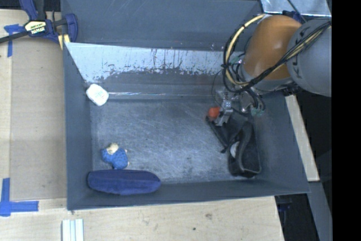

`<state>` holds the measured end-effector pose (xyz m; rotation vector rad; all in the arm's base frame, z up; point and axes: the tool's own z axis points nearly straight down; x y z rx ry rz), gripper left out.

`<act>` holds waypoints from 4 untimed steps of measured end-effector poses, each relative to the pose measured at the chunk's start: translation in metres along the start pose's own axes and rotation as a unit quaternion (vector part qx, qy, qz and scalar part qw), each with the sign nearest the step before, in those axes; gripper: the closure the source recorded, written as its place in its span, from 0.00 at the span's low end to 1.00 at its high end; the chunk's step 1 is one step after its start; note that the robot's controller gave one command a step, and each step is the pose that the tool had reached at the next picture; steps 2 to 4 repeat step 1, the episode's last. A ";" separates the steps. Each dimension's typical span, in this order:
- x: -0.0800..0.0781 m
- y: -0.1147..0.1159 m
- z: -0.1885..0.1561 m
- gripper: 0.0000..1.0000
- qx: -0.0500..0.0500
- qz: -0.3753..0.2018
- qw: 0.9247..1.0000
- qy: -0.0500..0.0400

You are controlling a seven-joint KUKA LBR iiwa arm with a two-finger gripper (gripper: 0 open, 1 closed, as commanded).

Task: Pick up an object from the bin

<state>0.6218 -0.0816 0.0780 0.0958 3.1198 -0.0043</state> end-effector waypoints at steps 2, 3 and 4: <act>0.011 0.005 -0.153 1.00 -0.001 -0.008 1.000 0.004; 0.011 0.005 -0.153 1.00 -0.001 -0.008 1.000 0.004; 0.011 0.005 -0.153 1.00 -0.001 -0.008 1.000 0.004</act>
Offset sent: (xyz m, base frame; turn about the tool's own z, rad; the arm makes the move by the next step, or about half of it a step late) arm -0.0166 0.0081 0.1467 -0.0190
